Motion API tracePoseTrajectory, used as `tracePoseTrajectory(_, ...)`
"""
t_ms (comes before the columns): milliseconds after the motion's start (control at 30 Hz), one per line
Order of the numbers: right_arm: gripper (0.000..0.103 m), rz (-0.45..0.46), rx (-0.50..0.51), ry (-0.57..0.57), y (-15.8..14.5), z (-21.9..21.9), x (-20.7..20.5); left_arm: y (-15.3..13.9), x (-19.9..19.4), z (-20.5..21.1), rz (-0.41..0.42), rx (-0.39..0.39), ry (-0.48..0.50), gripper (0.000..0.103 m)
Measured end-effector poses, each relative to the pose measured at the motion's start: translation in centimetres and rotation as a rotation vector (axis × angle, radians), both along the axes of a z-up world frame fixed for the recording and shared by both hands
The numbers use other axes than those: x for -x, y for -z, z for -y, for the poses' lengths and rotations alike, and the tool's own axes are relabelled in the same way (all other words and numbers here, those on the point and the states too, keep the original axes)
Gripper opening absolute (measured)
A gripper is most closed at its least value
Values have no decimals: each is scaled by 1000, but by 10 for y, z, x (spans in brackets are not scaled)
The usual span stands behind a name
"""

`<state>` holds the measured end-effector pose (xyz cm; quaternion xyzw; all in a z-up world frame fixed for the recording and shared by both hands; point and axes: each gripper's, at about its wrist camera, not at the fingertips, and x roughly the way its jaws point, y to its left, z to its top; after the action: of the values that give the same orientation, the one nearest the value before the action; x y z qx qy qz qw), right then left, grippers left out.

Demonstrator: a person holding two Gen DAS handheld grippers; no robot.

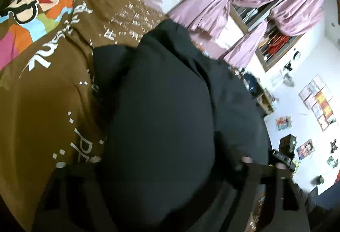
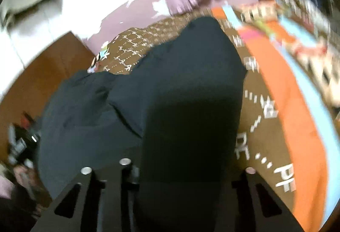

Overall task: Fold large clothes
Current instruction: 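Close both grippers on the folded black jacket and lift it, then lower the held jacket onto the bedspread and open both grippers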

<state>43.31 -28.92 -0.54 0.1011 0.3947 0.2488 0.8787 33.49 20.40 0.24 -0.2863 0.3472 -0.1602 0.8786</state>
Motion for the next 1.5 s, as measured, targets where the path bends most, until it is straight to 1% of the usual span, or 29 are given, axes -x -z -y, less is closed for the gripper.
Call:
tracePoseTrajectory(33,22,36,17,-9,-7,-3,5,-3,5,1,32,12,1,50)
tracePoseTrajectory(67,21,79,30,-20,-17,-7,11,-7,8,3,51,15,-2,42)
tracePoseTrajectory(100,20,113,36,-29,-25,-10,15,-12,11,7,69,8,-6,40)
tracePoseTrajectory(167,20,167,43,-40,-38,-15,23,-23,16,19,103,-34,-10,33)
tracePoseTrajectory(267,19,248,69,-24,-58,-16,33,-41,22,42,153,-92,10,32)
tracePoseTrajectory(367,19,331,88,15,-77,-8,43,-53,22,74,208,-111,77,31)
tracePoseTrajectory(467,19,402,128,69,-91,11,53,-56,15,106,232,-125,135,31)
tracePoseTrajectory(533,19,395,130,101,-89,24,51,-54,5,124,240,-108,167,30)
tracePoseTrajectory(633,20,321,144,150,-63,41,37,-43,-15,139,233,-80,185,30)
tracePoseTrajectory(700,23,254,155,206,-41,52,29,-29,-28,144,193,-83,172,30)
tracePoseTrajectory(733,26,231,148,227,-33,60,27,-20,-33,143,163,-86,154,30)
tracePoseTrajectory(767,27,206,132,242,-26,67,25,-10,-37,139,131,-84,136,31)
tracePoseTrajectory(833,35,183,124,252,-21,75,24,4,-40,128,90,-47,98,31)
tracePoseTrajectory(867,36,179,131,251,-21,75,24,8,-40,122,79,-21,88,33)
tracePoseTrajectory(900,45,176,144,250,-22,75,23,10,-39,116,75,-8,82,34)
tracePoseTrajectory(933,58,173,162,250,-23,73,23,10,-39,114,68,-16,75,37)
tracePoseTrajectory(967,64,172,175,252,-24,71,24,8,-39,113,60,-38,70,41)
tracePoseTrajectory(1000,77,173,187,260,-24,69,25,5,-40,115,50,-63,61,43)
tracePoseTrajectory(1033,83,175,203,277,-24,69,26,3,-40,115,43,-79,53,44)
tracePoseTrajectory(1100,89,174,243,315,-24,69,26,-1,-40,118,21,-107,29,50)
tracePoseTrajectory(1167,92,172,279,342,-22,69,29,-5,-40,119,0,-149,-6,60)
tracePoseTrajectory(1200,95,172,290,347,-21,71,32,-6,-37,120,-4,-171,-23,63)
tracePoseTrajectory(1233,97,174,297,349,-21,73,34,-8,-36,121,-7,-193,-43,68)
tracePoseTrajectory(1267,99,182,304,352,-22,73,37,-10,-32,123,-4,-216,-65,76)
tracePoseTrajectory(1300,101,188,309,353,-24,74,41,-13,-27,125,4,-242,-91,81)
tracePoseTrajectory(1333,102,191,311,352,-25,74,43,-15,-23,128,14,-270,-112,93)
tracePoseTrajectory(1367,102,194,311,350,-27,74,47,-18,-19,130,29,-290,-126,99)
tracePoseTrajectory(1433,103,201,310,344,-31,71,53,-27,-11,135,65,-305,-138,99)
tracePoseTrajectory(1500,103,208,298,344,-37,68,60,-34,-5,142,80,-319,-138,99)
